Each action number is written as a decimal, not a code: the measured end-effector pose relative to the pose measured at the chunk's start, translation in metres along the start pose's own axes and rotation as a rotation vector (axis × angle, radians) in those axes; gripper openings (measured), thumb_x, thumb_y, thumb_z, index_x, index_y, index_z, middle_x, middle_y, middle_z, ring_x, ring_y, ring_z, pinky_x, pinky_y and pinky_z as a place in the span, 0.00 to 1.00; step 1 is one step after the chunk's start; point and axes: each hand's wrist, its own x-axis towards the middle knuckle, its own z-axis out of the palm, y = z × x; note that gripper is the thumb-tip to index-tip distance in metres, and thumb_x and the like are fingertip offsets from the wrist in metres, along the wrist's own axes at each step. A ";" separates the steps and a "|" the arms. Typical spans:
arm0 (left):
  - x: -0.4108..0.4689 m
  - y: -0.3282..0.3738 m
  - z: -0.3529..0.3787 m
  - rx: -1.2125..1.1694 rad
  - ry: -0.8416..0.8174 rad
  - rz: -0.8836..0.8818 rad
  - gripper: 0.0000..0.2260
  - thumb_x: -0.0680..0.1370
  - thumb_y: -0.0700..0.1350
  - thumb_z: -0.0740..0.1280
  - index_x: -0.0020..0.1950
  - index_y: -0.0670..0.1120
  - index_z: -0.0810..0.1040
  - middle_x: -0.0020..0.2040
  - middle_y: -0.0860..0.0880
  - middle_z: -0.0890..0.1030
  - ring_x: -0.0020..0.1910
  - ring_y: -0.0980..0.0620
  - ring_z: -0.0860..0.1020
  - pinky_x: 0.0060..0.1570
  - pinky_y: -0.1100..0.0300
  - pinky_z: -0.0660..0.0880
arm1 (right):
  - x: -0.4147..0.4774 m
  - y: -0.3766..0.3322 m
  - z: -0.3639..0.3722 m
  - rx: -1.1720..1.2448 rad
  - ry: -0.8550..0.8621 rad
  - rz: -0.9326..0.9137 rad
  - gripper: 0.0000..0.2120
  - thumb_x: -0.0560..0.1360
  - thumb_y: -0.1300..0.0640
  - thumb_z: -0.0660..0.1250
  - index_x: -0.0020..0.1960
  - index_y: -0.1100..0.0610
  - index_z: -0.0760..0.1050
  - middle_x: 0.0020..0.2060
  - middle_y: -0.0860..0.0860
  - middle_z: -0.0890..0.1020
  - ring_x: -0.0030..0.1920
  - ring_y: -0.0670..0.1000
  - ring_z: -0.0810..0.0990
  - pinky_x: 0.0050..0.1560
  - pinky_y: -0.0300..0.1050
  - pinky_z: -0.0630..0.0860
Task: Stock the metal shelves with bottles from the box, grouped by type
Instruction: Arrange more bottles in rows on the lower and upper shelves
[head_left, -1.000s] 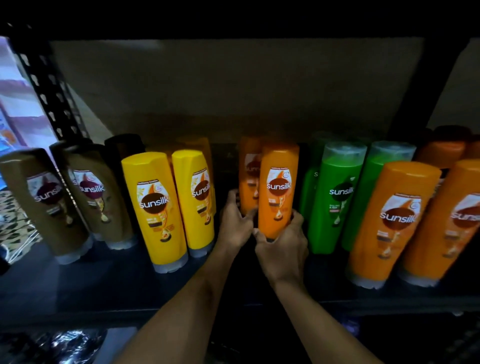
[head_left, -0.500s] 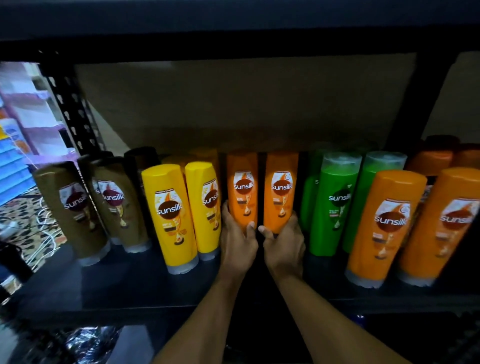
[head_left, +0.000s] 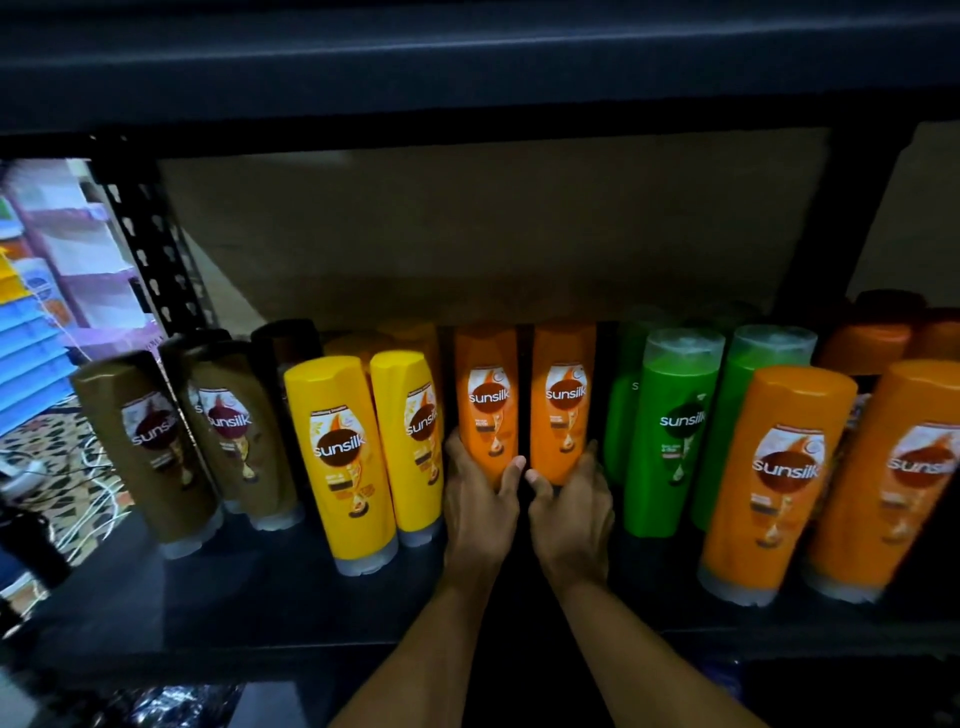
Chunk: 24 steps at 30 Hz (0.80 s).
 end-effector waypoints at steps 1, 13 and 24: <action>0.000 0.000 -0.001 0.000 -0.009 -0.001 0.38 0.78 0.54 0.72 0.81 0.50 0.52 0.78 0.46 0.65 0.76 0.44 0.67 0.72 0.43 0.69 | 0.000 0.000 0.000 -0.001 0.000 -0.001 0.39 0.78 0.49 0.70 0.80 0.61 0.55 0.71 0.62 0.71 0.69 0.63 0.73 0.67 0.57 0.72; 0.003 -0.003 -0.001 -0.064 -0.035 -0.022 0.39 0.76 0.57 0.74 0.80 0.52 0.58 0.76 0.48 0.69 0.74 0.46 0.70 0.72 0.41 0.69 | 0.001 -0.002 -0.003 -0.007 -0.014 0.021 0.38 0.79 0.50 0.68 0.81 0.61 0.54 0.72 0.62 0.71 0.70 0.62 0.71 0.68 0.56 0.70; 0.001 -0.003 -0.003 -0.076 -0.029 0.008 0.37 0.77 0.54 0.72 0.81 0.52 0.57 0.77 0.48 0.68 0.75 0.47 0.68 0.72 0.43 0.70 | 0.002 -0.004 -0.002 -0.048 -0.054 0.019 0.39 0.81 0.46 0.63 0.82 0.58 0.46 0.75 0.60 0.66 0.72 0.61 0.69 0.69 0.56 0.69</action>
